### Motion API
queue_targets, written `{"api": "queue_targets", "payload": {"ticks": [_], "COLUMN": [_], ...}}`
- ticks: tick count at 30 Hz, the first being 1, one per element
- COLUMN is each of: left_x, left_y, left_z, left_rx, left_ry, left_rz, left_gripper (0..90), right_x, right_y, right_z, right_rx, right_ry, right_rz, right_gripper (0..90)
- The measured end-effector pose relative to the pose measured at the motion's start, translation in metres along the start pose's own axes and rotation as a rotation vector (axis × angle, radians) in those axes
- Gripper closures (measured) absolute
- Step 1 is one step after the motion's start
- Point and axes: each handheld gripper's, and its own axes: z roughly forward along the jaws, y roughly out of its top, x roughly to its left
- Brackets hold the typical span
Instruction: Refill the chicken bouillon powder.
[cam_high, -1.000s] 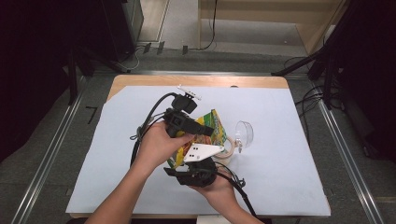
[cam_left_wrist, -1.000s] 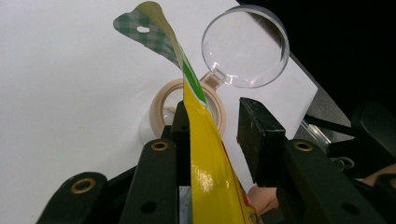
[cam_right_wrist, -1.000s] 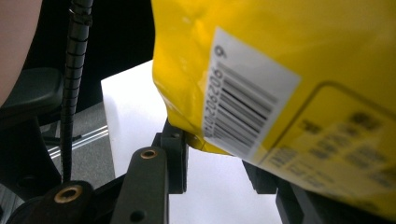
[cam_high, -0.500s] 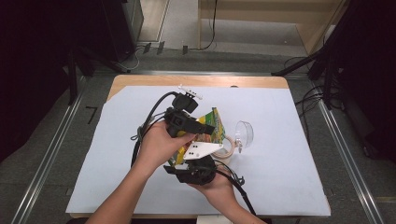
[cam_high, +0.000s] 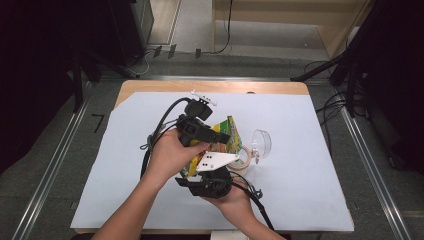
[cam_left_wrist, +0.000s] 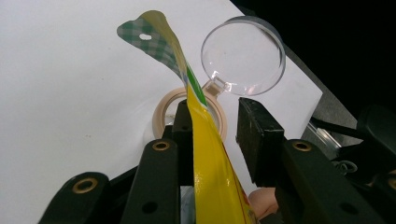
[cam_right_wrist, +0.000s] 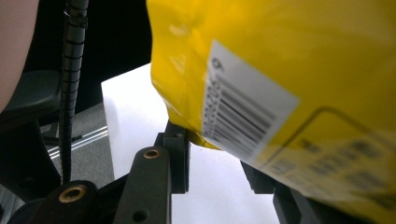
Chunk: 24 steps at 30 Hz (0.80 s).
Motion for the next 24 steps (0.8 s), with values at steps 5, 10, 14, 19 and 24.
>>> {"api": "queue_targets", "payload": {"ticks": [5,10,14,19,24], "left_x": [0.0010,0.0018,0.0012,0.0011,-0.0006], "left_y": [-0.0003,-0.0007,-0.0007,-0.0007,-0.0006], "left_z": [-0.0002,0.0008,0.0004,0.0000,-0.0026], "left_rx": [-0.002,0.000,-0.001,0.000,-0.018], "left_ry": [-0.009,-0.011,-0.011,-0.013,-0.019], "left_rz": [-0.006,-0.008,-0.005,-0.006,-0.006], "left_gripper": [69.6,69.6,69.6,69.6,69.0], "right_x": [0.0006,0.0003,0.0005,0.0015,0.0016], "right_y": [0.0003,-0.0003,-0.0003,-0.0001,0.0014], "right_z": [-0.0008,-0.0005,-0.0007,-0.0012,-0.0027], "right_rx": [0.004,0.008,0.008,0.009,0.012], "right_ry": [-0.007,-0.006,-0.009,-0.006,-0.013], "right_rz": [-0.010,-0.014,-0.015,-0.012,-0.029], "right_gripper": [67.7,67.7,67.7,67.7,67.7]}}
